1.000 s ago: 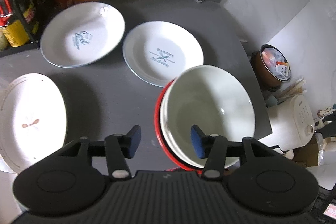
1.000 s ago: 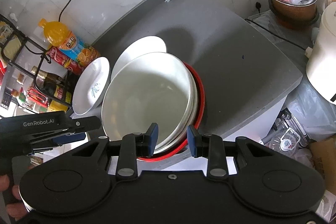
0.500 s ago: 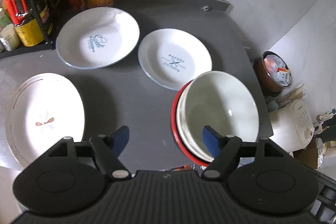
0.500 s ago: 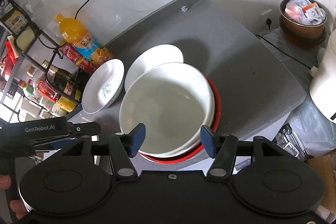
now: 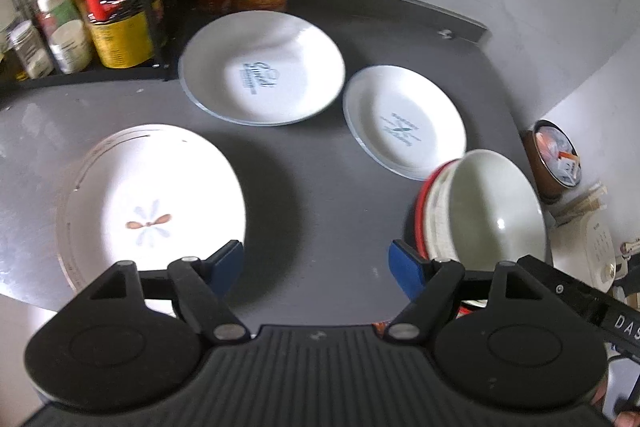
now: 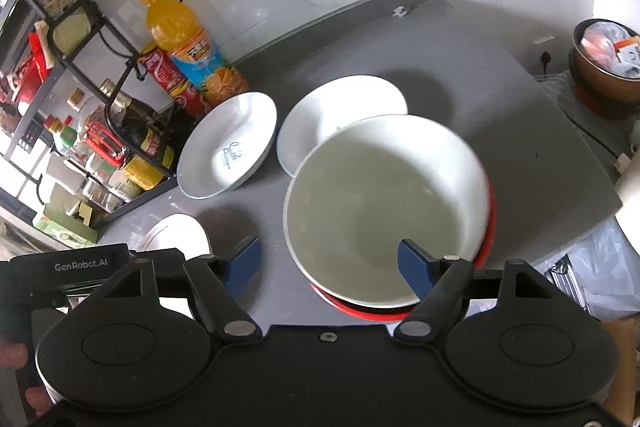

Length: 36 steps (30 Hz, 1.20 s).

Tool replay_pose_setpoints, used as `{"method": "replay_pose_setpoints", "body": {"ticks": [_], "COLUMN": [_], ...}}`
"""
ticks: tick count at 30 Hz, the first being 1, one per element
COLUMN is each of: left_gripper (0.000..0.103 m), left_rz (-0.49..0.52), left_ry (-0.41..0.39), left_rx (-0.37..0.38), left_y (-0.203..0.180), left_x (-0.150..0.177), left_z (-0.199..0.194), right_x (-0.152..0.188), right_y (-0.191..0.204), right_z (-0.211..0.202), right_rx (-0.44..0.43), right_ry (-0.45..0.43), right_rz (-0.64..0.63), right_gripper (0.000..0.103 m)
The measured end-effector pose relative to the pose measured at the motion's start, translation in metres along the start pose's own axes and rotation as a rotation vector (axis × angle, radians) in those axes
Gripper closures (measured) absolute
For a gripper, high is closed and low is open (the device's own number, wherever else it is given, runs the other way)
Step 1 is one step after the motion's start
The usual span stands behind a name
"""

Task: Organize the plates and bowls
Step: 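Move both grippers toward the white plate printed 'Sweet'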

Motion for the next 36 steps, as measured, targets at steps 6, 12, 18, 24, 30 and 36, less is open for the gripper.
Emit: {"method": "replay_pose_setpoints", "body": {"ticks": [6, 12, 18, 24, 30, 36], "left_gripper": [0.025, 0.025, 0.025, 0.025, 0.025, 0.025], "left_rz": [-0.032, -0.067, -0.096, -0.111, -0.104, -0.077], "left_ry": [-0.012, -0.019, -0.028, -0.028, -0.021, -0.021], "left_rx": [-0.010, -0.022, -0.035, -0.044, -0.040, -0.030], "left_y": [0.029, 0.060, 0.091, 0.118, 0.137, 0.149], "left_x": [-0.006, -0.013, -0.021, -0.028, -0.039, -0.052], "left_z": [-0.007, -0.013, -0.018, -0.019, -0.016, -0.010], "right_x": [-0.001, -0.004, -0.003, 0.002, 0.006, 0.008], "right_y": [0.028, 0.059, 0.084, 0.106, 0.119, 0.128], "right_z": [0.014, 0.028, 0.042, 0.057, 0.069, 0.078], "right_rx": [-0.009, -0.022, -0.027, -0.017, 0.005, 0.036], "right_ry": [0.022, 0.039, 0.054, 0.069, 0.074, 0.049], "right_rz": [-0.043, -0.078, -0.094, -0.095, -0.084, -0.071], "right_gripper": [0.028, 0.028, 0.028, 0.028, 0.028, 0.024]}}
Point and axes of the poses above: each gripper's, at about its wrist camera, not at the fingertips, and z roughly the way its jaws point, y to its left, x to its underside, the point moved 4 cm from there along z, roughly the way its jaws point, and after that the axes turned 6 degrees about -z, right-handed, at the moved point
